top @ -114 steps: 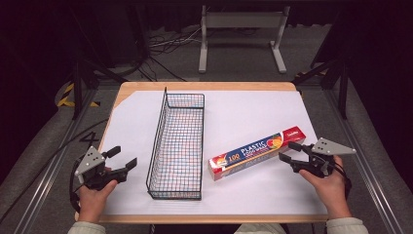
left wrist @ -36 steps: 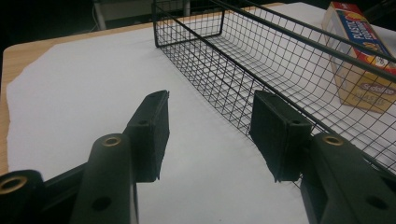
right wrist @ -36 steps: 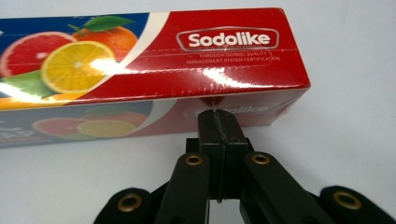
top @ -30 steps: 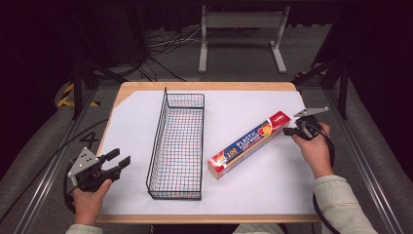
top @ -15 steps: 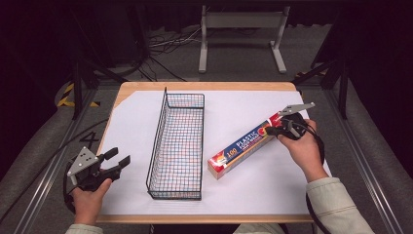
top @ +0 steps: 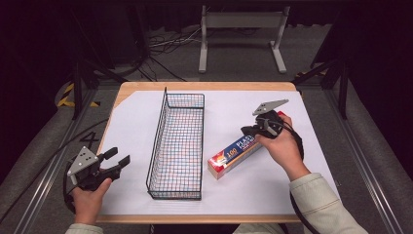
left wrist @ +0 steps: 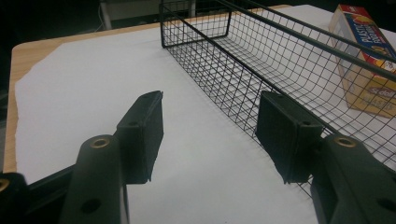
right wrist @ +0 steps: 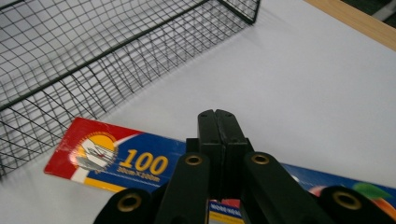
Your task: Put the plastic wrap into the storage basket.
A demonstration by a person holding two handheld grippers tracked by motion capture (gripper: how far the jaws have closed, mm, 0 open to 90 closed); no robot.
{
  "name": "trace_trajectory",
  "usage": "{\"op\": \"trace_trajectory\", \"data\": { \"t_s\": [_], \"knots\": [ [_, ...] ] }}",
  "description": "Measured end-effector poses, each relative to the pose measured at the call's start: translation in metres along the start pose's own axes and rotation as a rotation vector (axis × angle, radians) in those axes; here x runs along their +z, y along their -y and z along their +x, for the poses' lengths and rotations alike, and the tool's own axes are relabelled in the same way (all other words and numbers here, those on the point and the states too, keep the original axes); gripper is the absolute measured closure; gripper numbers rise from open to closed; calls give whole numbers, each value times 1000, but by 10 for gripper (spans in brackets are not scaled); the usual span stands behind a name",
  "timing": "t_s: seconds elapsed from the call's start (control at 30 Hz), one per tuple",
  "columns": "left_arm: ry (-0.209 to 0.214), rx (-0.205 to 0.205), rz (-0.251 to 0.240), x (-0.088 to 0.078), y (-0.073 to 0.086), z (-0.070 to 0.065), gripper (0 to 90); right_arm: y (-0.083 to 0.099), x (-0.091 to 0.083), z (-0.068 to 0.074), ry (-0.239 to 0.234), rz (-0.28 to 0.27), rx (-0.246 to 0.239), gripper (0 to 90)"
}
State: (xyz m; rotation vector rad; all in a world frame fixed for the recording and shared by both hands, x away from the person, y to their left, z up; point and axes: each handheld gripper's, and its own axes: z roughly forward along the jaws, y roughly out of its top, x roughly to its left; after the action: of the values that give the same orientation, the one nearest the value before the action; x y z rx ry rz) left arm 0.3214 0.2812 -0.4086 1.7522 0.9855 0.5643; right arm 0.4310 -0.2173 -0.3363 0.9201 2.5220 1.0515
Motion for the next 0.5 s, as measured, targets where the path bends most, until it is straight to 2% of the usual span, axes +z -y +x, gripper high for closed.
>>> {"op": "trace_trajectory", "data": {
  "t_s": [0.3, 0.5],
  "knots": [
    [1, -1, 1, 0, 0, 0, 415, -14, 16, 16, -57, -2, -17, 900],
    [3, -1, 8, 1, 0, 0, 415, -20, 34, 26, -90, 21, -26, 900]
  ]
}}
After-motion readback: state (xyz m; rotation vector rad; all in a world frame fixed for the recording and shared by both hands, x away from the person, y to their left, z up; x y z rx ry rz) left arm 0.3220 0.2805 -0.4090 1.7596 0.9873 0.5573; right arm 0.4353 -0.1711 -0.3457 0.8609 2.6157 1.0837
